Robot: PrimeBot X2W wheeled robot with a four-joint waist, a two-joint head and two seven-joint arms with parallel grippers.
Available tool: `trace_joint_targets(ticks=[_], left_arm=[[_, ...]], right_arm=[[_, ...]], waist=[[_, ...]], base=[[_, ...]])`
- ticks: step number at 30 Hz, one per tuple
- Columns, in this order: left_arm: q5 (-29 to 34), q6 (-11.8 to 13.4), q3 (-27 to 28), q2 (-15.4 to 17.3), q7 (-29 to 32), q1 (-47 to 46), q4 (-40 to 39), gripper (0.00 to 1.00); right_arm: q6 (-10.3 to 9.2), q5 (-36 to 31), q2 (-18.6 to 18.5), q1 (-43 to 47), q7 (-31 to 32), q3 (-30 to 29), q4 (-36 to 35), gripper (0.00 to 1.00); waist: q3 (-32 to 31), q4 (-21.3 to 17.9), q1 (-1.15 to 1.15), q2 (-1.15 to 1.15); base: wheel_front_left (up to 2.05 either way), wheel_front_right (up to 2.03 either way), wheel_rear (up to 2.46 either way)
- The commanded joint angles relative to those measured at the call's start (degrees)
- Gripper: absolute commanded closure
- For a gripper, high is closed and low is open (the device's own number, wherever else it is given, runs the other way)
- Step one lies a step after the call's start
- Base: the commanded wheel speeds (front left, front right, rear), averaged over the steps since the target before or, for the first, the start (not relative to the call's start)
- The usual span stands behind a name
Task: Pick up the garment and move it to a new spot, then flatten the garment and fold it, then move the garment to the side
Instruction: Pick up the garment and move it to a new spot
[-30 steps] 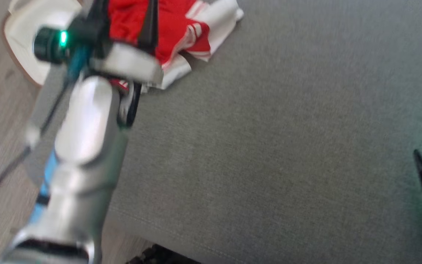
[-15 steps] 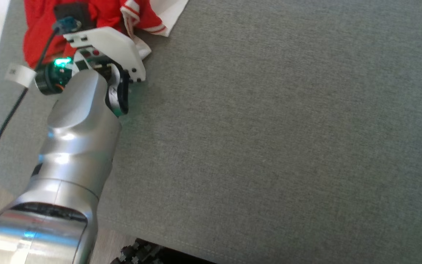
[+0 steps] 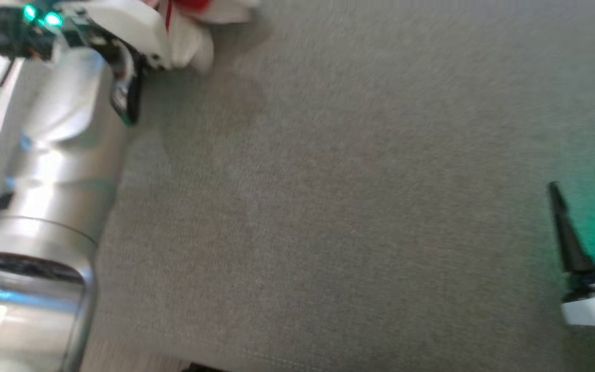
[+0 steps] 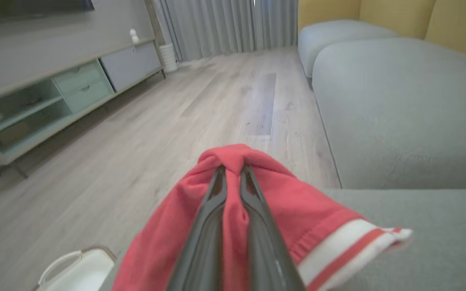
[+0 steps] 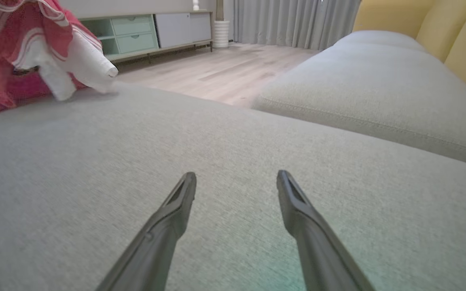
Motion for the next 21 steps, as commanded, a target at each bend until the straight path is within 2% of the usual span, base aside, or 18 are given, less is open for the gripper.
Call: trace_joint_targets(ticks=[1,6,12,16,21], left_arm=[[1.1,-0.4,0.0,3.7,-0.6,-2.9,-2.4,1.0],[3.0,-3.1,-2.7,5.3,0.8,-4.8,-6.1,1.0],[3.8,-4.6,-4.8,6.2,2.7,-4.0,-12.8,1.0],[2.5,-5.3,-5.4,5.6,4.8,-1.7,-18.4,1.0],[-0.6,-6.2,-6.3,3.2,8.6,3.2,-25.1,1.0]], right_arm=[[0.37,-0.5,0.5,-0.3,-0.2,1.5,-0.6,0.0],[0.37,-1.6,6.7,-0.6,-0.2,3.2,2.7,0.0],[0.37,-3.2,12.3,0.6,-0.2,3.9,4.9,0.0],[0.37,-4.2,14.6,2.0,-0.2,3.3,5.4,0.0],[0.37,-4.7,16.1,2.6,-0.2,3.4,5.2,0.0]], waist=[[-6.8,-4.1,0.01,0.0],[-14.3,-8.8,0.01,0.0],[-21.4,-15.1,0.01,0.0],[-23.6,-18.9,0.01,0.0],[-24.0,-22.7,0.01,0.0]], base=[[0.0,0.0,0.0],[0.0,0.0,0.0],[0.0,0.0,0.0],[0.0,0.0,0.0],[0.0,0.0,0.0]])
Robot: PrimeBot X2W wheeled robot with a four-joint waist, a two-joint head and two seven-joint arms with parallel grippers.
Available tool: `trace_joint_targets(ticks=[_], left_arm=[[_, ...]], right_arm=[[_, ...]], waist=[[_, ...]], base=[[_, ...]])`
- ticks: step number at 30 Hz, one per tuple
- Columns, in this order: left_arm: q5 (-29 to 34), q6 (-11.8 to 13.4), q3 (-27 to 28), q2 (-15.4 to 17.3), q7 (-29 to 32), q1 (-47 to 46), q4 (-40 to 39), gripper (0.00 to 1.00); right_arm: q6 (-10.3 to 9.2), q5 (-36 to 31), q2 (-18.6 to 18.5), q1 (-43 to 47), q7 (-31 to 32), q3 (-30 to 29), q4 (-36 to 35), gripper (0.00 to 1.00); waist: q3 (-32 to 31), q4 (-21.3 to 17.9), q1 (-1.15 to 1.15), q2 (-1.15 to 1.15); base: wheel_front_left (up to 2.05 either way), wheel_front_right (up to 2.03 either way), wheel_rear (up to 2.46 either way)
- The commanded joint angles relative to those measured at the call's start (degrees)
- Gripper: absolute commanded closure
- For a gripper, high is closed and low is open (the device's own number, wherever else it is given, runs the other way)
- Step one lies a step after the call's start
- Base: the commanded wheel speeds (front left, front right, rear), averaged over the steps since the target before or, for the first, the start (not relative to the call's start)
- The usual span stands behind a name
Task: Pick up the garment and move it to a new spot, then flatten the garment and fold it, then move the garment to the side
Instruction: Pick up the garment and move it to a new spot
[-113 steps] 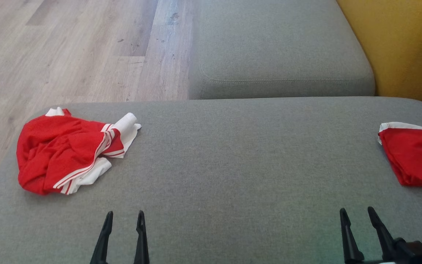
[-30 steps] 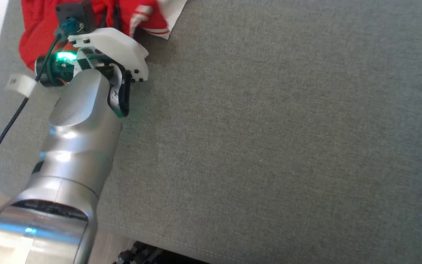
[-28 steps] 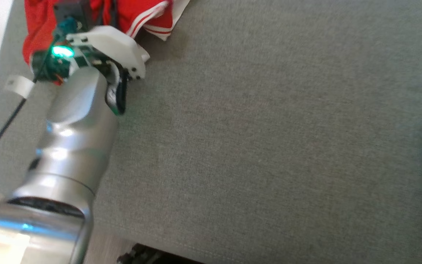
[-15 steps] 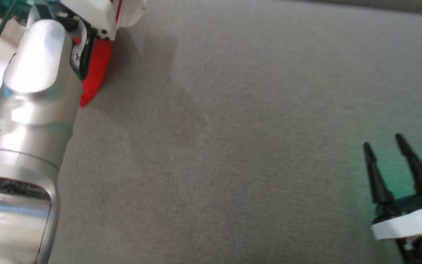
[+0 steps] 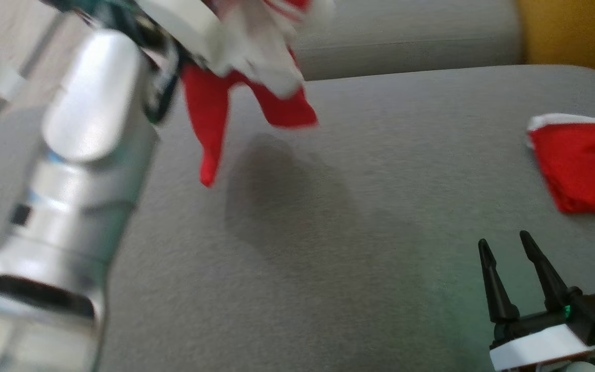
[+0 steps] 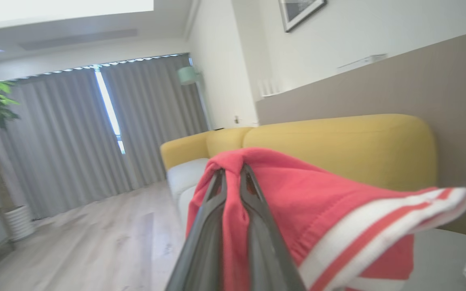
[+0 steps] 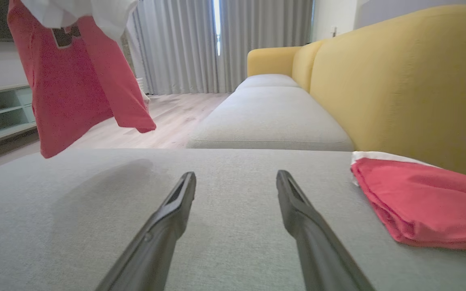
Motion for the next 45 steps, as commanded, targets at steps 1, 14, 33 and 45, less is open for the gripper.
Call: trace_joint_targets(ticks=[1,14,33,45], left_arm=[[-0.9,-0.1,1.0,1.1,1.0,-0.1,-3.3,1.0],[-2.0,3.1,-5.5,-3.4,-2.1,17.9,-2.5,0.98],[4.1,16.4,-4.1,-4.7,-17.2,43.6,-18.1,0.0],[11.8,18.1,7.0,-2.2,-17.2,67.4,-38.9,0.0]], right_arm=[[0.37,-0.4,-0.1,-1.5,-0.2,0.9,-1.8,0.0],[0.37,1.5,0.2,-5.5,-0.2,2.6,-2.1,0.0],[0.37,-0.1,1.3,-1.3,-0.2,-0.8,1.2,0.0],[0.37,-2.6,5.6,2.1,-0.2,-3.0,0.7,0.0]], waist=[[-1.9,-4.3,0.02,0.0],[7.9,-11.3,0.02,0.0],[-1.9,-1.2,0.02,0.0],[-8.2,3.7,0.02,0.0]], base=[[0.0,0.0,0.0],[0.0,0.0,0.0],[0.0,0.0,0.0],[0.0,0.0,0.0]])
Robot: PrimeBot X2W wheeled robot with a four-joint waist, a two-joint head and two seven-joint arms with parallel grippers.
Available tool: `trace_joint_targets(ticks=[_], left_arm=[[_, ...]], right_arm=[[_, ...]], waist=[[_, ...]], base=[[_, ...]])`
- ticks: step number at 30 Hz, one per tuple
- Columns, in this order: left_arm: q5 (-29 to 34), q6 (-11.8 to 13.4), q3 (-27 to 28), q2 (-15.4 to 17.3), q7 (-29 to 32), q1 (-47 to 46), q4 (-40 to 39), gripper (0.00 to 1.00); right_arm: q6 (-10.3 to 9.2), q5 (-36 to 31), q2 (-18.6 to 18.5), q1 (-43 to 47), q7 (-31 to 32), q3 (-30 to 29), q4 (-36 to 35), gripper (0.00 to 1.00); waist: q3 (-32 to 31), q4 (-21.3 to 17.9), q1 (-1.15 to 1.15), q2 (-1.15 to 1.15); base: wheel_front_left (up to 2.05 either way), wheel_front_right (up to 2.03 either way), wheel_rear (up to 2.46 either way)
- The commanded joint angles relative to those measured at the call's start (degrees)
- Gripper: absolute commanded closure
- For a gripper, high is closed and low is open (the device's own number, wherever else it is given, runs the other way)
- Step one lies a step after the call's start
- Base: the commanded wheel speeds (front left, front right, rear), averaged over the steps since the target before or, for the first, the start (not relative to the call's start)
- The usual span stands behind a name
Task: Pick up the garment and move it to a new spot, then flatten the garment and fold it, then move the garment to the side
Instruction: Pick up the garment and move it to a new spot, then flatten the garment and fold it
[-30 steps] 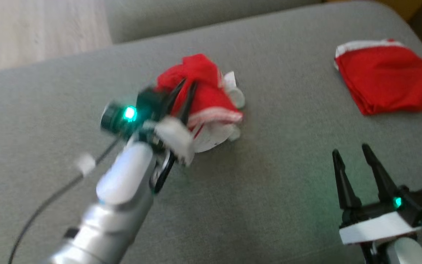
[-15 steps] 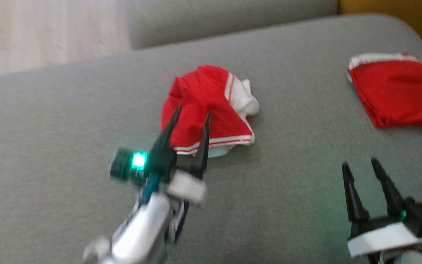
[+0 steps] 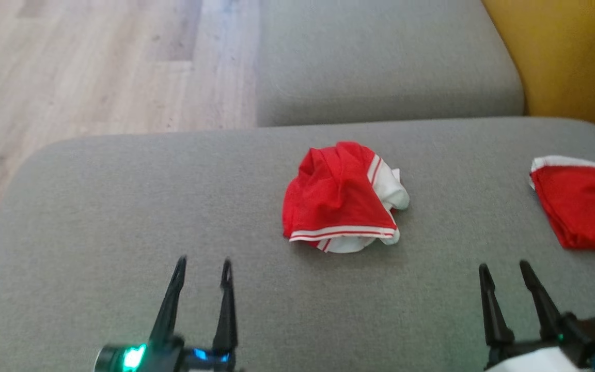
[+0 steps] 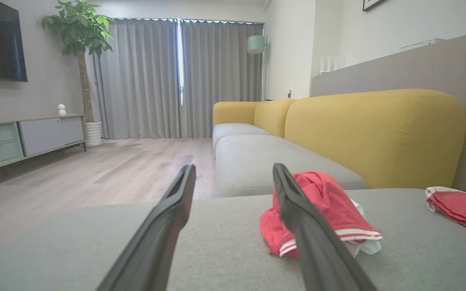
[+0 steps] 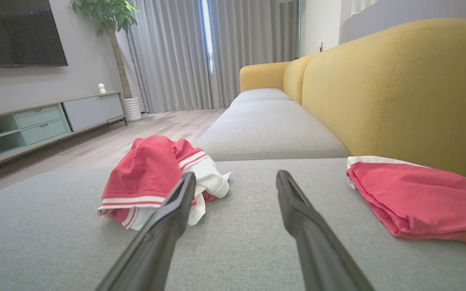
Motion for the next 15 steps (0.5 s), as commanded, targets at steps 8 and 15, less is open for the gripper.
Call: trace_joint_targets(ticks=[8,15], left_arm=[[3.8,-2.1,5.3,1.2,-0.4,8.2,-5.7,0.0],[4.4,-3.7,6.4,0.1,-0.4,9.0,-5.0,0.0]], right_arm=[[0.37,-3.2,0.9,3.3,-0.2,-0.1,-3.0,0.0],[0.37,-3.7,1.3,4.2,-0.2,-0.2,-3.2,0.0]], waist=[[-3.8,3.5,0.02,-0.01],[-4.3,4.1,0.02,-0.01]], base=[[0.0,0.0,0.0],[0.0,0.0,0.0]])
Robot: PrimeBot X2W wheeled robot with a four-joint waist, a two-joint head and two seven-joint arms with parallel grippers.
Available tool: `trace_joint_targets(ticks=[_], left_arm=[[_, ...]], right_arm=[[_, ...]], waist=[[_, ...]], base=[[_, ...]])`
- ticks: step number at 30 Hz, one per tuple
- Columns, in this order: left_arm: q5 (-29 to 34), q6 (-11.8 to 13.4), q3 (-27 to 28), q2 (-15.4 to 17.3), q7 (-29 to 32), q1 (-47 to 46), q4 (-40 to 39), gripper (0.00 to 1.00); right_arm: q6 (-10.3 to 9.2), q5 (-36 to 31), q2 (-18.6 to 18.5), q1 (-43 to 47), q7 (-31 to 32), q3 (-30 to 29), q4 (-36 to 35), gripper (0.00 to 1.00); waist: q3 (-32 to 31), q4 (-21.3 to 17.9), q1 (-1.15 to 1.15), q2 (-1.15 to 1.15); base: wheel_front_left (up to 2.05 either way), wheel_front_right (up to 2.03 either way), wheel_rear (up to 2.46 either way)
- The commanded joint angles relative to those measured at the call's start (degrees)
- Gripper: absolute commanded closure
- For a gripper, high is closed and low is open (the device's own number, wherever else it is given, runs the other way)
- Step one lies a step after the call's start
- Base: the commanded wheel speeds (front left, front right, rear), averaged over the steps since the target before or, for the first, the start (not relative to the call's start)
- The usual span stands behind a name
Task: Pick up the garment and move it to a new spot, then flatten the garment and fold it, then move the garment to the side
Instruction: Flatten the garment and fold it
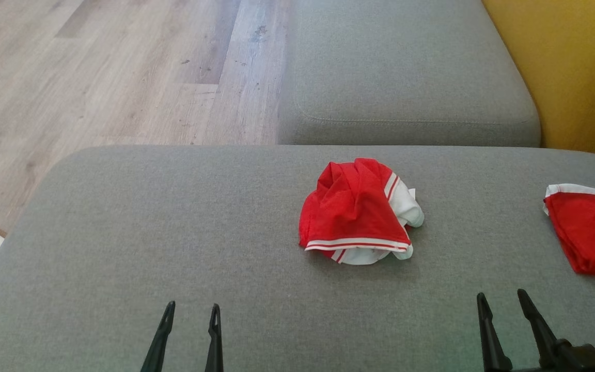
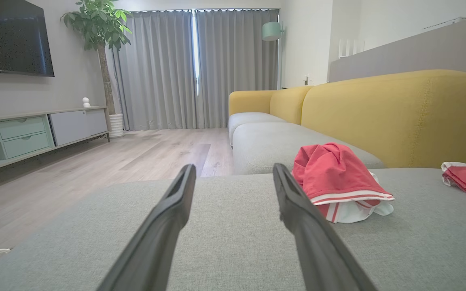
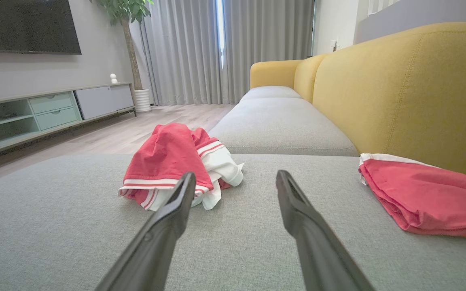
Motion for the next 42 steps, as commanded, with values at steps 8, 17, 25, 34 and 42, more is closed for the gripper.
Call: trace_joint_targets(ticks=[8,17,25,34,42], left_arm=[[1.4,-1.7,2.9,-1.7,-0.4,-2.4,-0.7,0.0],[2.2,-2.4,3.2,-2.4,-0.4,-2.3,-0.8,0.0],[2.6,-2.6,3.5,-2.7,-0.4,-2.1,-0.4,0.0],[2.9,-2.6,3.5,-2.9,-0.4,-2.2,-0.1,0.0],[3.3,-2.9,2.7,-3.0,-0.4,-3.7,0.7,0.0]], right_arm=[[0.37,-0.6,-0.3,-1.7,-0.2,0.9,-2.1,0.0],[0.37,-0.4,0.0,-1.2,-0.2,0.8,-2.1,0.0],[0.37,-0.5,0.0,-1.2,-0.2,0.8,-1.9,0.0],[0.37,-0.5,0.0,-1.3,-0.2,0.5,-1.9,0.0],[0.37,-0.6,-0.4,-1.8,-0.2,0.8,-2.5,0.0]], waist=[[-0.2,0.1,0.0,0.0],[-0.3,0.0,0.0,0.0],[-0.5,-0.4,0.0,0.0],[-0.4,-1.1,0.0,0.0],[1.1,-3.0,0.0,0.0]], base=[[0.0,0.0,0.0],[0.0,0.0,0.0],[0.0,0.0,0.0],[0.0,0.0,0.0],[0.0,0.0,0.0]])
